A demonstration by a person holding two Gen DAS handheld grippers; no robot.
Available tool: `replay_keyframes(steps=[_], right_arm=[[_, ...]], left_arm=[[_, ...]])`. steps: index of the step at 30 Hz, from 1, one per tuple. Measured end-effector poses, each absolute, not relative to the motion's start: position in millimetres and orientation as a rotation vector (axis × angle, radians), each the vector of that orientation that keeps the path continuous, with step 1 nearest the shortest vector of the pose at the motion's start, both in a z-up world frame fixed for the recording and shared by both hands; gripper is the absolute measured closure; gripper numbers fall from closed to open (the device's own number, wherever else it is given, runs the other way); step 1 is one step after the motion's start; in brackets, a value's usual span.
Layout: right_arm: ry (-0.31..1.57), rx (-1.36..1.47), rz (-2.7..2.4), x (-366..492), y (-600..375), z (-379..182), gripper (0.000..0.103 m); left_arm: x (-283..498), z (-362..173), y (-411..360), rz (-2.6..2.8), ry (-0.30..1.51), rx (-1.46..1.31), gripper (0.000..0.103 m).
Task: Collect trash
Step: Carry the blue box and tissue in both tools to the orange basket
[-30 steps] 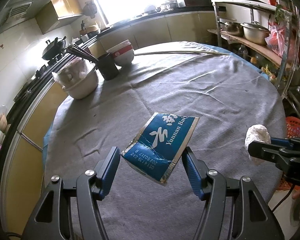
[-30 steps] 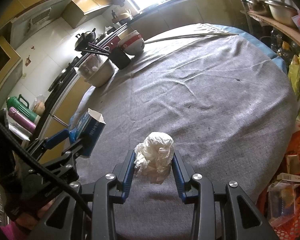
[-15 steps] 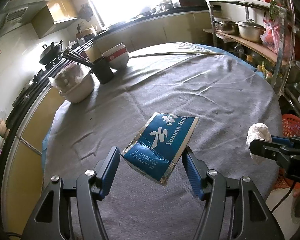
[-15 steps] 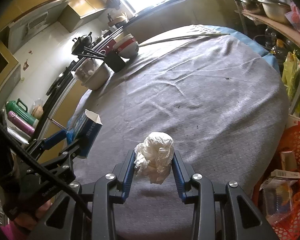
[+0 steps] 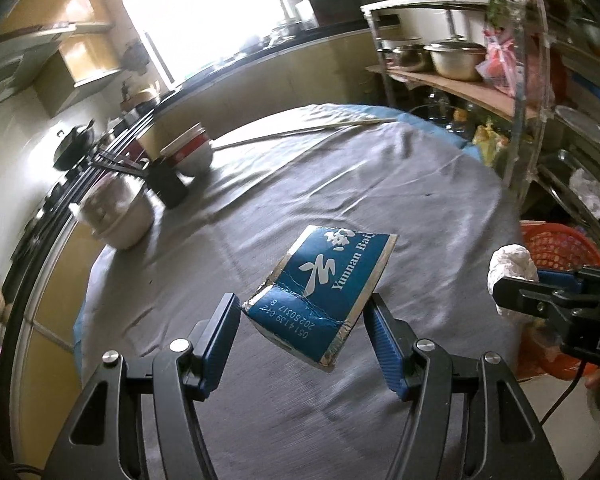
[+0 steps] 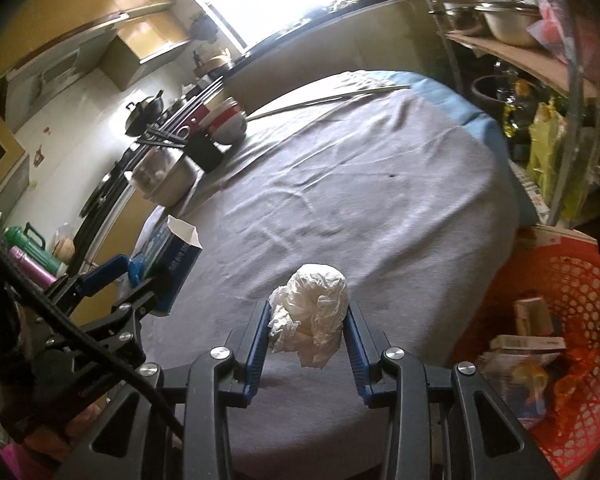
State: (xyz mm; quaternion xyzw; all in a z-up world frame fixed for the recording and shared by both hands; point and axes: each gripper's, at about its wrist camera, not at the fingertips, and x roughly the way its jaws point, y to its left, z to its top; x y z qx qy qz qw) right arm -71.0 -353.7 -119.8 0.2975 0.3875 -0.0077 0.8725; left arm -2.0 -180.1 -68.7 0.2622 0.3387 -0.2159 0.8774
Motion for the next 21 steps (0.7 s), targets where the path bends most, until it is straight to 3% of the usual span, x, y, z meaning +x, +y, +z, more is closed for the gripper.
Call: replay_keyframes(steps=[21], right_arm=[[0.779,0.724,-0.225,-145,-430,-126,0.064]], left_arm=[[-48,-71,-267,-0.682,0.671,0.651,0.038]])
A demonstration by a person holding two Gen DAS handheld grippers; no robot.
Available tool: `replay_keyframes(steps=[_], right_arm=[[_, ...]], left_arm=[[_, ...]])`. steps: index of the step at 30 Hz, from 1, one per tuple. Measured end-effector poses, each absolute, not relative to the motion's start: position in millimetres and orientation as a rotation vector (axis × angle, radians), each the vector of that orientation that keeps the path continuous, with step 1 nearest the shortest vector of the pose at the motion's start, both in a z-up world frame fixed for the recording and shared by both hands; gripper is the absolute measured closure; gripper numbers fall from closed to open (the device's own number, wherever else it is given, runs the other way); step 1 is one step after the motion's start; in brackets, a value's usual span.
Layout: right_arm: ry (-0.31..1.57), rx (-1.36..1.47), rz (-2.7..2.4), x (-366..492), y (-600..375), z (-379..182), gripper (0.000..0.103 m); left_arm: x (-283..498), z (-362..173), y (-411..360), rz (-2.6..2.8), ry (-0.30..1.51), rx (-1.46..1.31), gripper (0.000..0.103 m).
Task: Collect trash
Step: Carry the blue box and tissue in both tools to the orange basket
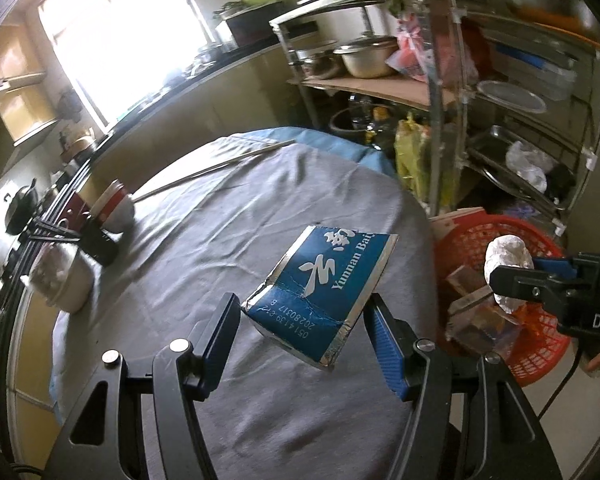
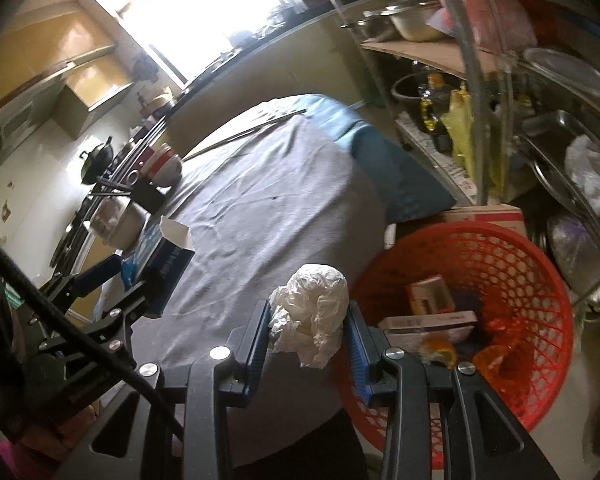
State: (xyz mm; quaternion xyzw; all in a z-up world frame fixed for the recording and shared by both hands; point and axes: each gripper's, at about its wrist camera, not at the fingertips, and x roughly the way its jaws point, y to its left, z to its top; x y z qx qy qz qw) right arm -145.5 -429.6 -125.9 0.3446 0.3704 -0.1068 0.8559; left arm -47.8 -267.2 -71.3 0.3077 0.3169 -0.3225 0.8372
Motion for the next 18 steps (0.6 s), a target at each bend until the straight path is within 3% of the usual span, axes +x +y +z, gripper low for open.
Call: replay_keyframes(steps=[18], right_arm=[[0.791,0.807,-0.354,-206,-469,-150,0.064]], left_arm=[[-87,-95,-315,-0.913,0.762,0.677,0.038]])
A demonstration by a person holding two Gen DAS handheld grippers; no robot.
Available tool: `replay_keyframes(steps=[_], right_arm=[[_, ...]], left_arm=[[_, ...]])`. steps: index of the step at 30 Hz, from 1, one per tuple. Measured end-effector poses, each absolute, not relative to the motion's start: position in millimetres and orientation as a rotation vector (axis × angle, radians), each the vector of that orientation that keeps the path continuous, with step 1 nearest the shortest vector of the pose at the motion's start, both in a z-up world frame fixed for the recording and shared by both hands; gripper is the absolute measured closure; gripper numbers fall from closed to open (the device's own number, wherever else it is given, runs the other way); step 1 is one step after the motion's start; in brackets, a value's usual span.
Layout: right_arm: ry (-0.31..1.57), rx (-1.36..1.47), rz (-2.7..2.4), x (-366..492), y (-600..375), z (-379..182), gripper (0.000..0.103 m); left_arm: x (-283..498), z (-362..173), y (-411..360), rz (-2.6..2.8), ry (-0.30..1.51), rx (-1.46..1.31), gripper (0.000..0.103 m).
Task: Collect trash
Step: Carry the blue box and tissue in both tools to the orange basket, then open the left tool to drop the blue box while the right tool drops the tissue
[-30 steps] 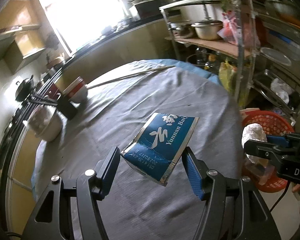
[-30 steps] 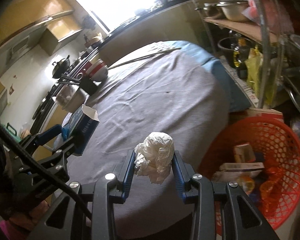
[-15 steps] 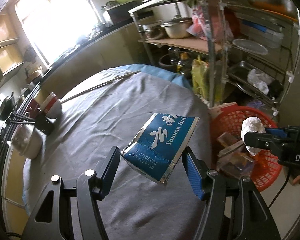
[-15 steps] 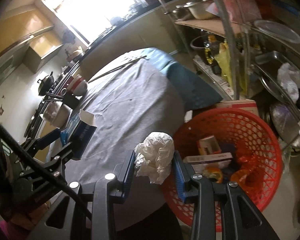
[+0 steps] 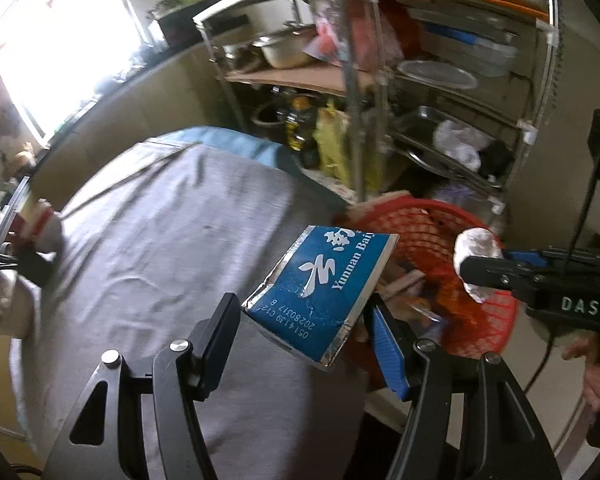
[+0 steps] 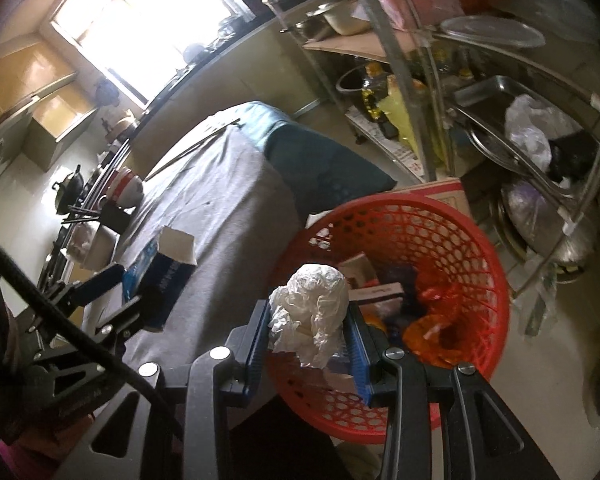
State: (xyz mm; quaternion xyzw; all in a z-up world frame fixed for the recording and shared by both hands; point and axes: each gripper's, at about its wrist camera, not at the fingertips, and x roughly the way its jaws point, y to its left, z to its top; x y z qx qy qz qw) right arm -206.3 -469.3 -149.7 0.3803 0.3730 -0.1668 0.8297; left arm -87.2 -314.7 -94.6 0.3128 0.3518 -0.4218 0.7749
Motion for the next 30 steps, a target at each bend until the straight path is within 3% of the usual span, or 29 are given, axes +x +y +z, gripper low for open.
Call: replay_keyframes(steps=[8,30], right_arm=[[0.808,0.870,-0.417,-226,-486,-170,0.064],[0.801,0.890,-0.443,-231,-492,-175,0.064]], left_arm=[[-98,-118,-333,-1.028,0.863,0.665,0.038],[-108,-127,-355,-1.043,0.843,0.694,0.038]])
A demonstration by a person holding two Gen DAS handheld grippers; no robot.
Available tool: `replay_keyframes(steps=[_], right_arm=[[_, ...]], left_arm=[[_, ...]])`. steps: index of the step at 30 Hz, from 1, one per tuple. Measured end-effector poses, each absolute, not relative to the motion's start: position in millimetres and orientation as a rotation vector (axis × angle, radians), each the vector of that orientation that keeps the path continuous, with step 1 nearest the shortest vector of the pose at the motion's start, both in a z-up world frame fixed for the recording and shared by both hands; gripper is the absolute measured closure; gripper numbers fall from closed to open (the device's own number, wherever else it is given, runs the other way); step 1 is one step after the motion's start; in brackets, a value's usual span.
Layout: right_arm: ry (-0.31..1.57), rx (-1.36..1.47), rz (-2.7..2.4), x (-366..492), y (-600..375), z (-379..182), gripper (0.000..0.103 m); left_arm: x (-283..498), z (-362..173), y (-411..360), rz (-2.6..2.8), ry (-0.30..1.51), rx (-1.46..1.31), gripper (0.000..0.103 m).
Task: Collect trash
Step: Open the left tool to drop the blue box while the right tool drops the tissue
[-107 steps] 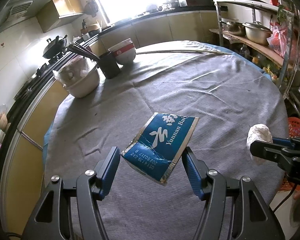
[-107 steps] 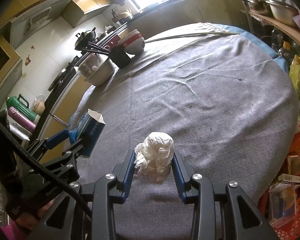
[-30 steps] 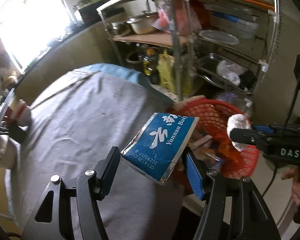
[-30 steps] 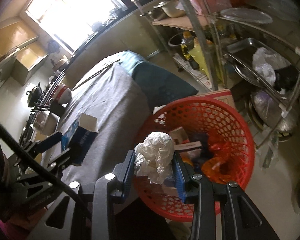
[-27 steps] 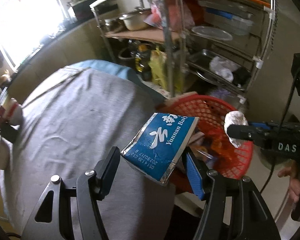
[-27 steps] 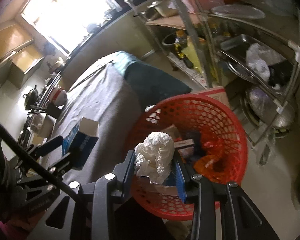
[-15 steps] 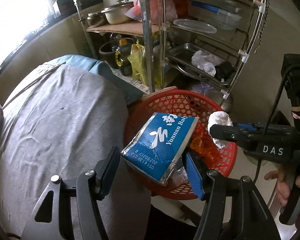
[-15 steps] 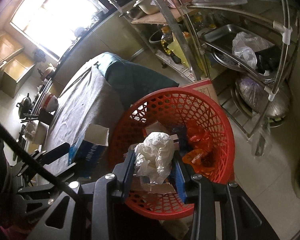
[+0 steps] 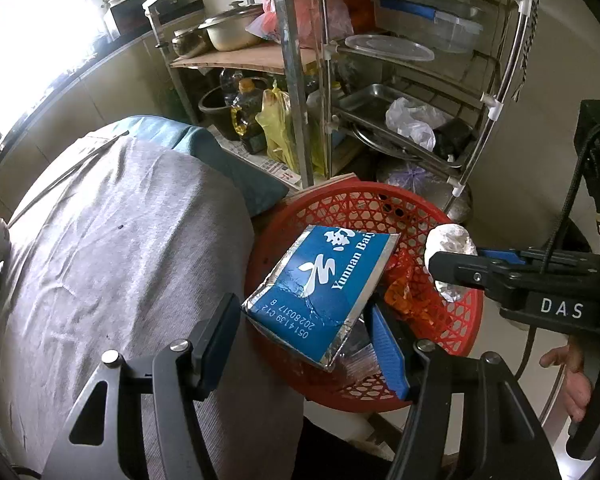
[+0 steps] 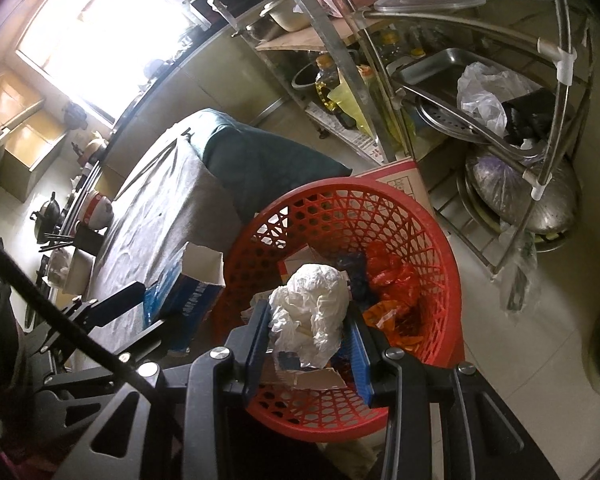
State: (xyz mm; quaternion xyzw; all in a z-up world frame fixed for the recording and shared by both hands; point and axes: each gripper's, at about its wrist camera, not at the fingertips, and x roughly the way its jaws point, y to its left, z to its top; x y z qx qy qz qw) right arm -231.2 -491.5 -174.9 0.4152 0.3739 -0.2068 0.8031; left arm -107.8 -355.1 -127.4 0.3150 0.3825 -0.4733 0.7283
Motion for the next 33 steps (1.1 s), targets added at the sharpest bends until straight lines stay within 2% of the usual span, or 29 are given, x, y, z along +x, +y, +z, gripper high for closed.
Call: replay_keyframes(steps=[16,25,29,33], right_arm=[[0.787,0.915,-0.465,-244,-498,-175,0.064],[0.783,0.937,-0.463,-244,-500,-176,0.059],[0.764,0.963,-0.462,-246,-501,-175,0.049],[0.752,0.974,-0.468,-248,-502,-173,0.049]], left_arm=[[-112,-141,-370,-1.056,0.868,0.720,0.038],[-113,-143,-373,-1.079,0.898,0.723,0.037],[-110,-141,-370,-1.092,0.911,0.702,0.037],[-107,-137,-366,-1.094,0.914,0.681,0.037]])
